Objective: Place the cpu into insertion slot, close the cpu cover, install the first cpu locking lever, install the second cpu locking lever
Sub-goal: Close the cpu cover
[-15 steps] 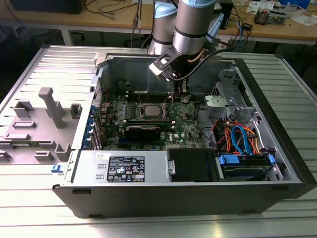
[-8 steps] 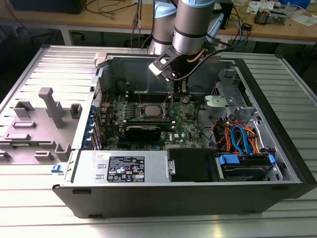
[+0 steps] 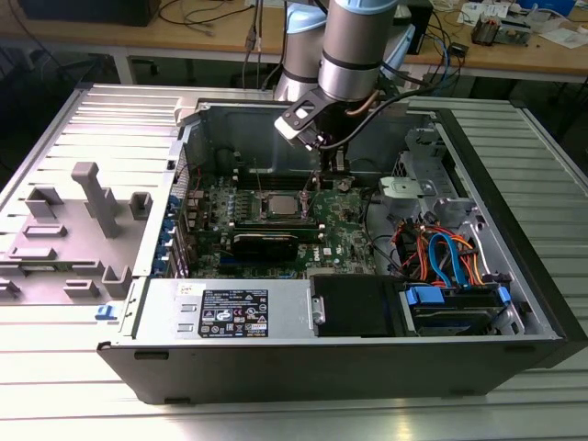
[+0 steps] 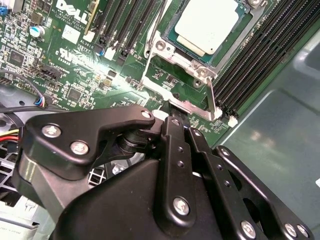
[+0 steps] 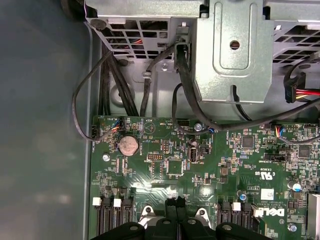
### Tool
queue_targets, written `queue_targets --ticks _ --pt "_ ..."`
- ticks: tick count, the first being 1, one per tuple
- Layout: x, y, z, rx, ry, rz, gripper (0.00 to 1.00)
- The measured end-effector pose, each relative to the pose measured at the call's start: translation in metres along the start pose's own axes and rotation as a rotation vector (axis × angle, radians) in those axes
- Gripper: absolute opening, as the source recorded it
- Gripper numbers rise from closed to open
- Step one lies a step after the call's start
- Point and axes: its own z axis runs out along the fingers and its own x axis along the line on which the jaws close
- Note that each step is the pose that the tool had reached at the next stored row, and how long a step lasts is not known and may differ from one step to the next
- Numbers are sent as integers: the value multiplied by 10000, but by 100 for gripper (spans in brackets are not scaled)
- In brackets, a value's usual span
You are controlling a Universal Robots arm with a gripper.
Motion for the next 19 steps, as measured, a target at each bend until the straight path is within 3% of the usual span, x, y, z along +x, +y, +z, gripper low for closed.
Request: queue_targets --ticks 19 --pt "2 -41 2 0 0 1 11"
